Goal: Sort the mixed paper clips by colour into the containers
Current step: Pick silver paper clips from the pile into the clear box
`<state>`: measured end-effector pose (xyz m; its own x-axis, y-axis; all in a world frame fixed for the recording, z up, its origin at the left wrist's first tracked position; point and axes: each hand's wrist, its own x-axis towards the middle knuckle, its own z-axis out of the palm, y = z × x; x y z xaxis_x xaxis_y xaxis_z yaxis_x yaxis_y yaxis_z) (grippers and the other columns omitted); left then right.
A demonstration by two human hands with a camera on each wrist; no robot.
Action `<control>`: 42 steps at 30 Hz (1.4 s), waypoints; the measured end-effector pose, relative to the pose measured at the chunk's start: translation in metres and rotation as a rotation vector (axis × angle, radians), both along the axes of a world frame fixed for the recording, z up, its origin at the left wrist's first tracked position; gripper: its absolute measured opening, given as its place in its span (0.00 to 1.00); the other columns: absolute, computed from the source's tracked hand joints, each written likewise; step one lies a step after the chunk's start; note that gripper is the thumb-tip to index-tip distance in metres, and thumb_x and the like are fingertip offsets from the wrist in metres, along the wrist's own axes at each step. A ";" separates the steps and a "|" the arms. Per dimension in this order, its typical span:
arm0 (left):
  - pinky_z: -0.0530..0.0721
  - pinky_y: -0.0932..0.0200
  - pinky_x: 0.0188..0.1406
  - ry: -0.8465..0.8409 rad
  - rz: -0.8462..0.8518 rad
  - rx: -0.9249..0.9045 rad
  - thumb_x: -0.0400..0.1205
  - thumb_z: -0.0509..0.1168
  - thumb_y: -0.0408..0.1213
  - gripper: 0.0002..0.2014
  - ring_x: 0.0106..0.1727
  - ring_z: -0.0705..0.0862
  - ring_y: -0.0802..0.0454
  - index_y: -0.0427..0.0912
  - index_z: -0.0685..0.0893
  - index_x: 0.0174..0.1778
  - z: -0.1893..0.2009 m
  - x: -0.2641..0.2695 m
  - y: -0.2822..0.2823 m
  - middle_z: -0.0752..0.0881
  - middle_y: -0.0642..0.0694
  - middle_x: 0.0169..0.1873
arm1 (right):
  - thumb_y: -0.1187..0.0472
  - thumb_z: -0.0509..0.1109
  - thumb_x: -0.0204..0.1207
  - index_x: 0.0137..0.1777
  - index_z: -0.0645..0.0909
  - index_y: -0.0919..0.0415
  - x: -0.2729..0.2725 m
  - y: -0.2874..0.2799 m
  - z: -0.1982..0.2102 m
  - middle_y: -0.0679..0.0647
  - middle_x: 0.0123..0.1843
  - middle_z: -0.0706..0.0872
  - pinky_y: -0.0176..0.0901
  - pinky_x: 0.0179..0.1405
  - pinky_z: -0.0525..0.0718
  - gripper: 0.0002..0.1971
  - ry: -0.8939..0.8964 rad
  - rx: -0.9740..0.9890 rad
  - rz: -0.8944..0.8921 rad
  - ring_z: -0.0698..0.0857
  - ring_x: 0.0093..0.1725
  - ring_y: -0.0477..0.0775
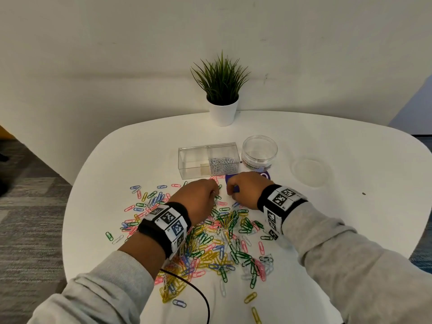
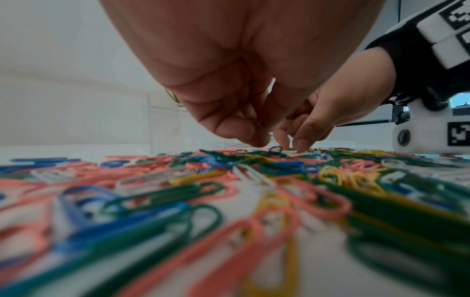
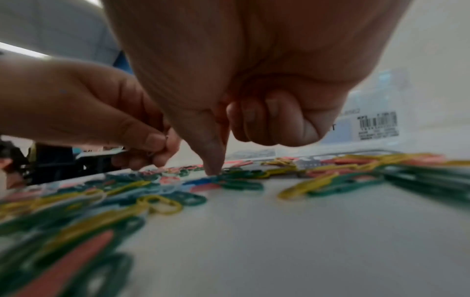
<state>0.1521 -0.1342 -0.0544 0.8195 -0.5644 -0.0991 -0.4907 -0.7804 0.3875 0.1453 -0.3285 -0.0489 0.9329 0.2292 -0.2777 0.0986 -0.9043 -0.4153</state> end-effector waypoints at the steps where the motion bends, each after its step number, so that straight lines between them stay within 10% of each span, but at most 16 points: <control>1: 0.77 0.56 0.49 0.001 -0.012 0.003 0.85 0.56 0.34 0.13 0.53 0.82 0.45 0.48 0.80 0.63 -0.001 -0.001 -0.001 0.84 0.47 0.55 | 0.61 0.69 0.77 0.53 0.86 0.52 0.000 -0.001 -0.002 0.47 0.54 0.86 0.39 0.49 0.76 0.08 -0.007 -0.022 0.007 0.83 0.53 0.50; 19: 0.82 0.53 0.46 -0.127 -0.141 0.017 0.82 0.63 0.39 0.08 0.47 0.82 0.47 0.47 0.87 0.49 -0.005 -0.002 -0.002 0.82 0.50 0.47 | 0.58 0.73 0.77 0.52 0.86 0.57 -0.002 -0.009 0.004 0.50 0.54 0.87 0.42 0.52 0.82 0.06 0.039 0.009 -0.117 0.85 0.54 0.51; 27: 0.76 0.51 0.38 0.007 0.025 -0.071 0.85 0.55 0.41 0.08 0.38 0.77 0.46 0.48 0.72 0.40 0.004 -0.005 0.000 0.77 0.50 0.35 | 0.58 0.70 0.74 0.45 0.86 0.64 -0.003 -0.011 0.007 0.57 0.44 0.87 0.45 0.41 0.81 0.08 0.054 -0.056 -0.079 0.85 0.43 0.55; 32: 0.71 0.58 0.29 0.122 0.172 -0.186 0.89 0.57 0.45 0.14 0.29 0.77 0.57 0.45 0.77 0.39 0.014 0.000 0.009 0.82 0.50 0.31 | 0.62 0.64 0.78 0.38 0.77 0.60 -0.005 -0.027 0.013 0.50 0.31 0.77 0.39 0.28 0.72 0.07 0.027 0.496 -0.375 0.72 0.28 0.48; 36: 0.87 0.62 0.31 0.652 0.440 -0.721 0.86 0.65 0.33 0.06 0.32 0.88 0.52 0.34 0.84 0.50 0.024 0.004 0.020 0.90 0.37 0.35 | 0.71 0.60 0.81 0.40 0.75 0.59 -0.011 -0.038 0.017 0.59 0.36 0.83 0.34 0.18 0.67 0.10 0.326 1.310 -0.637 0.70 0.25 0.48; 42: 0.90 0.54 0.41 0.893 0.556 -0.971 0.86 0.62 0.27 0.08 0.42 0.91 0.41 0.30 0.86 0.54 0.029 0.006 0.027 0.90 0.32 0.46 | 0.77 0.56 0.75 0.51 0.80 0.60 -0.013 -0.040 0.011 0.56 0.36 0.81 0.35 0.20 0.71 0.15 0.388 1.431 -0.670 0.76 0.28 0.48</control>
